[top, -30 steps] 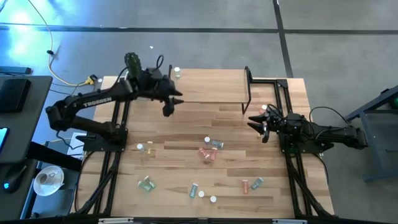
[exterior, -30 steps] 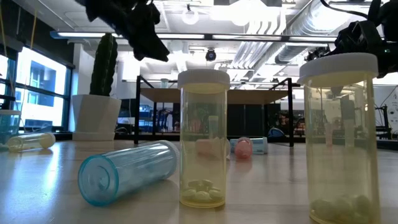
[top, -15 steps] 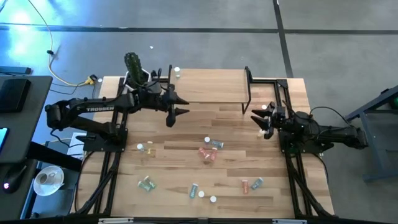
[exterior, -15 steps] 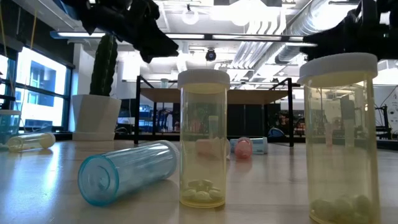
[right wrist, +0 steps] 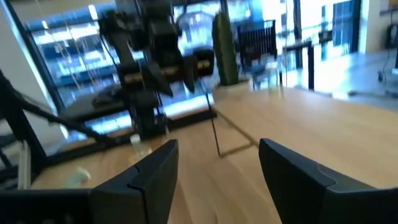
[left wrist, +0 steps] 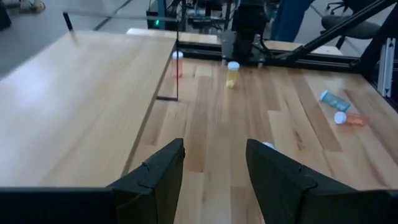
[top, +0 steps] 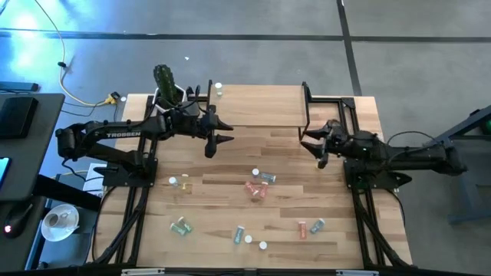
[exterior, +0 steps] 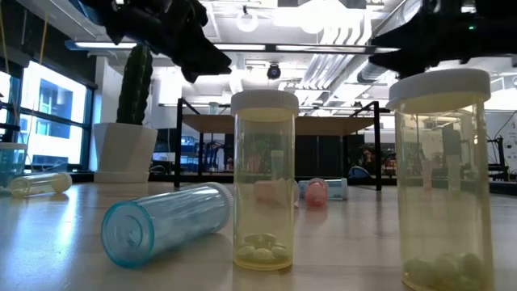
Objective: Pick and place medicine bottles onto shelf by color
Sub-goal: Put the blue pill bottle on the shelf, then put the orange pill bottle on the shelf
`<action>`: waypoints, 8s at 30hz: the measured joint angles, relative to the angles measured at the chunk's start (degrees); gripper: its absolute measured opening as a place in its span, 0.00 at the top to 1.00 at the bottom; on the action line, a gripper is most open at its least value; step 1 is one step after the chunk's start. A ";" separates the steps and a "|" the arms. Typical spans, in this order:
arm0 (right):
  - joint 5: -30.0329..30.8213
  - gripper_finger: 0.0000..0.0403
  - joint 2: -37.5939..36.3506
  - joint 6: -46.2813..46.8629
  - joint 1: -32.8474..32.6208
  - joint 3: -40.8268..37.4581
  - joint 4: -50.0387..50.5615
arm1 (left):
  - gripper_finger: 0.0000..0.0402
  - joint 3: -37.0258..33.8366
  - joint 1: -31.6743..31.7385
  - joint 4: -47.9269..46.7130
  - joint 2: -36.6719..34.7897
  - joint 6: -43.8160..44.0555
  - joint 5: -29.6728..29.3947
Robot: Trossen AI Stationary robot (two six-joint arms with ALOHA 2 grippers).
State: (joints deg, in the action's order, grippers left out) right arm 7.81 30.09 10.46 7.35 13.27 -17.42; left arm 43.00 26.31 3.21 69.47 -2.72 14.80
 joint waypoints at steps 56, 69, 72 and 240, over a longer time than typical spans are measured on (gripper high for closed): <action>-10.32 0.47 67.90 -13.32 -8.22 29.88 -1.34 | 0.60 0.04 -8.86 -14.35 0.04 2.58 -8.17; -10.71 0.60 69.78 -13.32 -8.20 29.86 -3.41 | 0.60 0.04 -8.86 -14.15 0.04 2.56 -8.14; -12.01 0.68 69.78 -13.32 -8.20 29.86 -3.42 | 0.60 0.04 -8.86 -14.15 0.04 2.58 -8.14; -14.77 0.57 25.37 -7.90 34.97 47.74 44.53 | 0.44 10.85 -19.48 -4.73 26.66 -19.64 -9.02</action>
State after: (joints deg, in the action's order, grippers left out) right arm -6.95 55.46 2.57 42.33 61.01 27.11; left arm 53.86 6.83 -1.51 96.14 -22.37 5.78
